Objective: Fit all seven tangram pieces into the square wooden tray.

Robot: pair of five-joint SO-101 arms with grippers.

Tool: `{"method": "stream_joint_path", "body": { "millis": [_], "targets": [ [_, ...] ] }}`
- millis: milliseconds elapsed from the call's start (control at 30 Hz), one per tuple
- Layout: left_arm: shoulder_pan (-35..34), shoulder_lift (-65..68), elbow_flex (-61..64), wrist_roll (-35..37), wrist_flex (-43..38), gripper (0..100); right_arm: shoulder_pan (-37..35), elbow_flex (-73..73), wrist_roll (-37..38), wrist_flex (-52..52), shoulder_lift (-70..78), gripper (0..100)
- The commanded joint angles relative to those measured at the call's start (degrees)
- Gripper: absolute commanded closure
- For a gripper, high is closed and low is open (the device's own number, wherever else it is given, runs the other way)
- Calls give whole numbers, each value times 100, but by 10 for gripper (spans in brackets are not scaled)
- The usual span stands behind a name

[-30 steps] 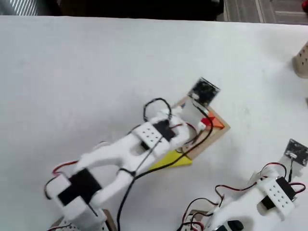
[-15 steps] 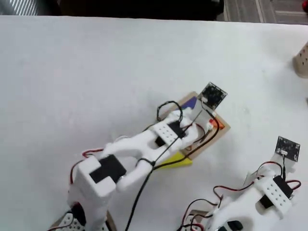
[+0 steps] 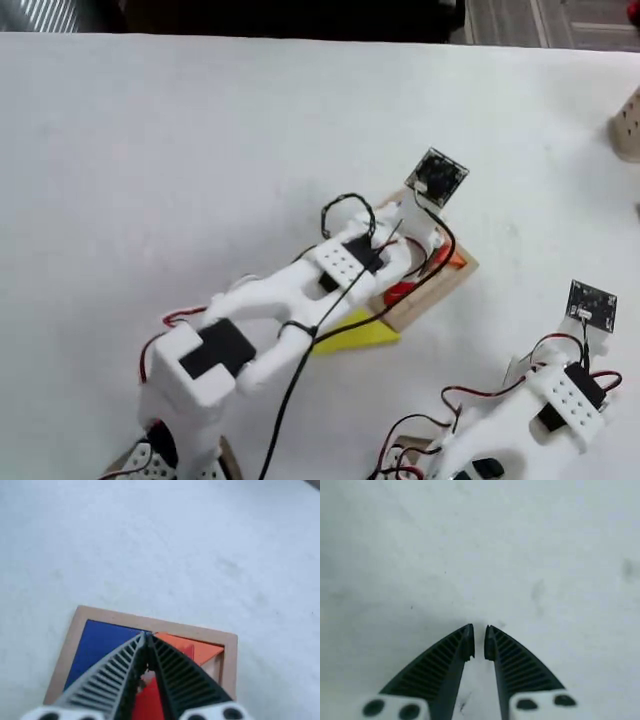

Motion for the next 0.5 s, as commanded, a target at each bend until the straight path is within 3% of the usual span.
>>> {"method": "stream_joint_path", "body": {
  "millis": [0, 467],
  "targets": [
    [-154, 312, -870, 70, 97, 976, -40, -26, 79, 40, -198, 961],
    [101, 708, -1292, 26, 2004, 976, -40, -18, 79, 40, -198, 961]
  ]
}}
